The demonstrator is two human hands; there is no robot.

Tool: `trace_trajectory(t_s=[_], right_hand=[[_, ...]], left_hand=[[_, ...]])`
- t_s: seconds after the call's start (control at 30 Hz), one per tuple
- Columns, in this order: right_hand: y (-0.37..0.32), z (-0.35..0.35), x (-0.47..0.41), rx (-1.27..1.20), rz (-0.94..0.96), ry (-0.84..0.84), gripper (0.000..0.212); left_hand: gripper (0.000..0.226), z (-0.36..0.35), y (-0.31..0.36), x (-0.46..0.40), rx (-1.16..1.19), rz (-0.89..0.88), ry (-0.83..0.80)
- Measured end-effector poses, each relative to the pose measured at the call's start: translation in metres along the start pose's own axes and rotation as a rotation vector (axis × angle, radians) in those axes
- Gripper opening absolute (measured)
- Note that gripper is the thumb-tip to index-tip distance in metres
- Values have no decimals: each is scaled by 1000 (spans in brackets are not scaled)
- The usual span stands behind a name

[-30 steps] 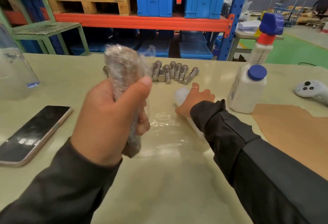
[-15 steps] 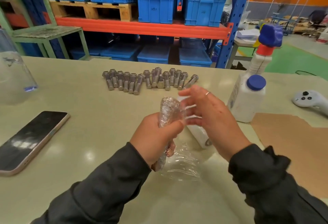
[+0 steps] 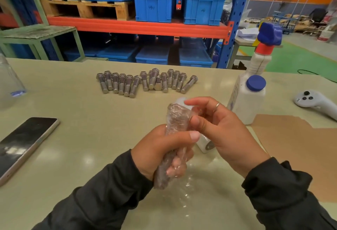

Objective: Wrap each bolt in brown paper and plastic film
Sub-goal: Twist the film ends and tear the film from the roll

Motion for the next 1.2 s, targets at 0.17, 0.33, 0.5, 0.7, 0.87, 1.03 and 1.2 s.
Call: trace_trajectory(t_s=[0.17,0.33,0.5,0.7,0.87,1.03,1.2], right_hand=[[-7,-45,10,-206,-30,-490,50],[-9,-24,0,-170,-25,-243,36],[-1,5,-7,-151,-70,81,36],[-1,3,-10,63,-67,70,14],[-16,-26,-16,-322,-25,-133,26],[-3,-1,-11,-112,-128,294,38],[-15,-3,-13,123,-52,297,27]], left_hand=[[14,-46,-22,14,361,270,-441],[27,-25,-15,-4,341,130,-228],[26,17,-7,-5,-373,91,253],[26,-14,-35,0,46,326,-98],[10,-27,-40,2,179,330,-163],[21,22,-11,-4,-719,220,329],[22,27,-29,-1,-650,309,297]])
Point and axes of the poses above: each hand's wrist, its own x-axis away from the middle knuckle, its own z-axis out of the back of the hand, y = z × x, the point moved 10 cm from there along -x, towards the middle knuckle, and after that the axes turned 9 degrees about -y, right-handed, at the moved point
